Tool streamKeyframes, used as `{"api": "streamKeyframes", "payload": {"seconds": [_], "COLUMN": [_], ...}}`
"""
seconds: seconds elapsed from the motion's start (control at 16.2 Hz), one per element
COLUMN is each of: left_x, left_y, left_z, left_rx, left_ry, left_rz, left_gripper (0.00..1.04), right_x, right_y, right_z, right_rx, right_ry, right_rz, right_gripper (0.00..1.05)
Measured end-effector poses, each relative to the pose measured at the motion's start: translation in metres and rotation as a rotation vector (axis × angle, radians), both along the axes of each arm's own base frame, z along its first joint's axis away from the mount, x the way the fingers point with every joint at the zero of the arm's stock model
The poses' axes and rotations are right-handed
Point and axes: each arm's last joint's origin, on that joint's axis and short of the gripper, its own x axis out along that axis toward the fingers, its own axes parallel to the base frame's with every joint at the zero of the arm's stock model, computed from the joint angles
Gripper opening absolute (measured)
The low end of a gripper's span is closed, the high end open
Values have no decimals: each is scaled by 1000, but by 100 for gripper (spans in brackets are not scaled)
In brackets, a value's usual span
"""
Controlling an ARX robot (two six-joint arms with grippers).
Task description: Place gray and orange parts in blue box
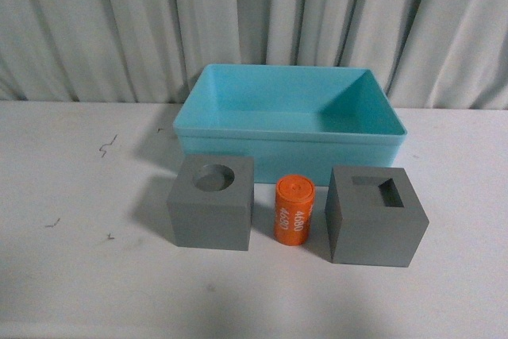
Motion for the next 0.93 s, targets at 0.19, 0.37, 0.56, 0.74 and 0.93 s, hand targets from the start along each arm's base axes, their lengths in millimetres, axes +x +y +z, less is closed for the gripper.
{"api": "streamKeyframes", "payload": {"seconds": [0.19, 0.37, 0.56, 0.74, 0.93], "left_x": [0, 0, 0, 0, 0], "left_y": [0, 0, 0, 0, 0], "left_z": [0, 0, 0, 0, 0], "left_rx": [0, 0, 0, 0, 0], "left_ry": [0, 0, 0, 0, 0], "left_rz": [0, 0, 0, 0, 0], "left_gripper": [98, 98, 98, 98, 98], "right_x": [0, 0, 0, 0, 0], "right_y": [0, 0, 0, 0, 0], "right_z": [0, 0, 0, 0, 0], "right_rx": [0, 0, 0, 0, 0], "right_ry": [0, 0, 0, 0, 0], "right_rz": [0, 0, 0, 0, 0], "right_gripper": [98, 98, 98, 98, 98]}}
